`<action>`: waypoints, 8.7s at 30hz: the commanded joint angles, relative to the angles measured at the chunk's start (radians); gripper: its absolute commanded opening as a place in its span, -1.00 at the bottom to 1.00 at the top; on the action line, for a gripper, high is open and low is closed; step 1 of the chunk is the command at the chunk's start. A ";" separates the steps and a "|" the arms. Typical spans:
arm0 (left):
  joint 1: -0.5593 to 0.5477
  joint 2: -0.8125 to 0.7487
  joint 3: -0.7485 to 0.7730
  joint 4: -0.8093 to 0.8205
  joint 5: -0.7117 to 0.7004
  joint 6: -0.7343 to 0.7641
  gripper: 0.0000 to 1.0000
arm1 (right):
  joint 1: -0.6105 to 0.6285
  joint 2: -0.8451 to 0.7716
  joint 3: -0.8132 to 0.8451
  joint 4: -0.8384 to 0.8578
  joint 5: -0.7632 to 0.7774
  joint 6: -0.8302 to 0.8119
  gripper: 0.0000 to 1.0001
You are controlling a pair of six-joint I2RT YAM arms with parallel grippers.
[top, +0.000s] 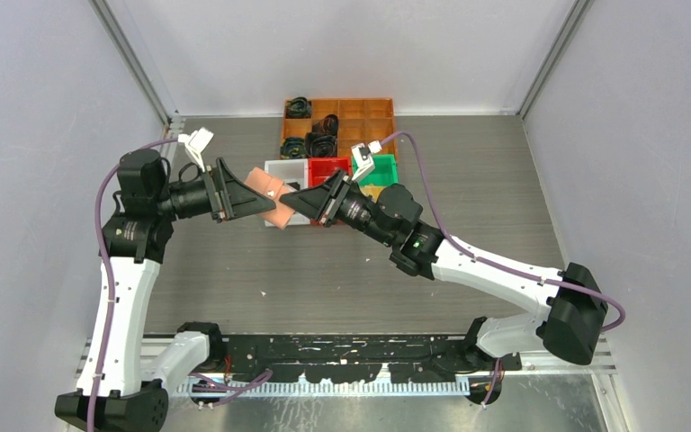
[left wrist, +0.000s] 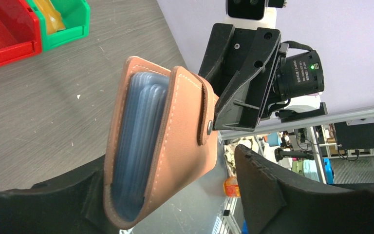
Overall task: Take the credit cards out of the card holder
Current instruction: Open the card holder.
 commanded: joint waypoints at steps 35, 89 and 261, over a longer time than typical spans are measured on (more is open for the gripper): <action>0.137 -0.125 -0.101 0.229 -0.038 -0.223 -0.63 | 0.055 0.054 -0.048 0.326 0.092 0.111 -0.92; 0.136 -0.134 -0.027 0.128 0.181 -0.102 -0.70 | -0.085 0.080 0.254 -0.156 -0.590 -0.204 0.12; 0.136 -0.272 -0.042 -0.155 0.043 0.368 0.03 | -0.060 -0.017 0.312 -0.127 -0.369 -0.242 -0.99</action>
